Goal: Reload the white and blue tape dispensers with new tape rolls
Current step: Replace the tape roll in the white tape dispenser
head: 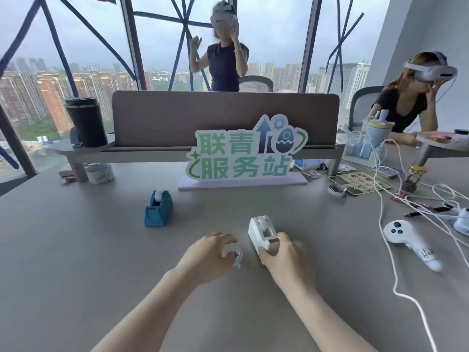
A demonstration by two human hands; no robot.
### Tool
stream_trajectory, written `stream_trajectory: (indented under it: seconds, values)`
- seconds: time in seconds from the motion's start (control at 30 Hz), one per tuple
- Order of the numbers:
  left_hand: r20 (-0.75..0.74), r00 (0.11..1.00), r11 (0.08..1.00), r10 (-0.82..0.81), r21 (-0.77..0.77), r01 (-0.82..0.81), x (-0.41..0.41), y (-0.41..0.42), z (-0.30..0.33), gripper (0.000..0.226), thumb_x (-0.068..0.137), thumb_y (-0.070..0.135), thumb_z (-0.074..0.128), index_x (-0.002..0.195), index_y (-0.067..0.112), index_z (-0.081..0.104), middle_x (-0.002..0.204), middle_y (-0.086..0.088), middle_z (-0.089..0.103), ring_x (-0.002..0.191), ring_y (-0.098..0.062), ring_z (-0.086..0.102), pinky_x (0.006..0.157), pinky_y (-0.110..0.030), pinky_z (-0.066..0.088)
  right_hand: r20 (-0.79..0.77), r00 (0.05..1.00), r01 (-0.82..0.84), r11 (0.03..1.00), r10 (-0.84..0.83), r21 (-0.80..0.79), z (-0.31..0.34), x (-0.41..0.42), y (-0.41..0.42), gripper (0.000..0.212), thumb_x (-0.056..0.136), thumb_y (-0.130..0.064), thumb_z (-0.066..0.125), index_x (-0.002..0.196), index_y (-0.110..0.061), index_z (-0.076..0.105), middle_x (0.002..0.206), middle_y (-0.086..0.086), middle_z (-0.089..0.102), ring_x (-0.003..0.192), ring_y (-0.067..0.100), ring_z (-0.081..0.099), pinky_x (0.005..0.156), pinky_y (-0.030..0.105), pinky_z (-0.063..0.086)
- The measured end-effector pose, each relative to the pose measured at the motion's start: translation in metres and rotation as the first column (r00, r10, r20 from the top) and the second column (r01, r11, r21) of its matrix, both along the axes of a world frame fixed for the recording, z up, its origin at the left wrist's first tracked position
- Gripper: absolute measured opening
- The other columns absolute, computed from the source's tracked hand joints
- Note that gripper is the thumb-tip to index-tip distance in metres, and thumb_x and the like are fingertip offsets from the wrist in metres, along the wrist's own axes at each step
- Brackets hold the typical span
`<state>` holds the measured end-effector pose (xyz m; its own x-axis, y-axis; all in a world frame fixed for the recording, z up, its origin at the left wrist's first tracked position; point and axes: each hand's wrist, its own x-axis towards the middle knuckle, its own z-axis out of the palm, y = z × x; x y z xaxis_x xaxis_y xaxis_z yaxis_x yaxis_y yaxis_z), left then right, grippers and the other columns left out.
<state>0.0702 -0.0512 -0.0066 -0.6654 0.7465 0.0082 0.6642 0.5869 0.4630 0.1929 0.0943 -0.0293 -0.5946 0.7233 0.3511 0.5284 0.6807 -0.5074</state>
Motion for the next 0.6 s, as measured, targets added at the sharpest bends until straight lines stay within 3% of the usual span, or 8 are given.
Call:
stream_trajectory:
  seconds: [0.1,0.27,0.47,0.6]
  values:
    - [-0.058,0.997,0.994,-0.048,-0.098,0.042,0.008,-0.006,-0.002,0.057,0.070,0.050,0.046,0.127,0.044,0.046,0.126,0.017,0.055,0.116,-0.020,0.055,0.096,-0.039,0.045,-0.025,1.000,0.007,1.000,-0.007,0.012,-0.003,0.006,-0.009,0.037,0.077,-0.048,0.065,0.091,-0.014,0.060,0.088,0.004,0.066,0.091,0.027,0.059,0.065,0.035,0.046]
    - [-0.129,0.990,0.996,-0.060,-0.069,0.052,0.014,-0.005,-0.002,0.053,0.079,0.045,0.053,0.131,0.040,0.045,0.135,0.014,0.052,0.123,-0.020,0.052,0.096,-0.032,0.038,-0.049,0.999,0.018,0.999,-0.016,0.050,-0.012,0.007,-0.012,0.038,0.074,-0.051,0.066,0.083,-0.015,0.059,0.082,0.005,0.067,0.085,0.030,0.061,0.062,0.035,0.047]
    - [-0.180,0.981,0.997,-0.076,-0.047,0.069,0.019,-0.003,-0.001,0.049,0.084,0.040,0.054,0.132,0.035,0.047,0.133,0.013,0.054,0.122,-0.016,0.051,0.085,-0.026,0.031,0.026,1.000,-0.009,1.000,0.009,0.018,-0.012,0.009,-0.011,0.052,0.074,-0.061,0.065,0.100,-0.017,0.057,0.100,0.002,0.068,0.098,0.027,0.059,0.073,0.036,0.048]
    - [-0.157,0.987,0.999,-0.045,-0.011,0.043,0.020,-0.001,-0.001,0.049,0.085,0.036,0.050,0.134,0.035,0.045,0.136,0.014,0.051,0.125,-0.013,0.047,0.085,-0.026,0.032,-0.009,0.999,-0.044,0.994,0.043,-0.104,0.002,0.010,-0.006,0.053,0.087,-0.059,0.050,0.123,-0.021,0.054,0.118,0.004,0.064,0.112,0.027,0.054,0.084,0.036,0.047]
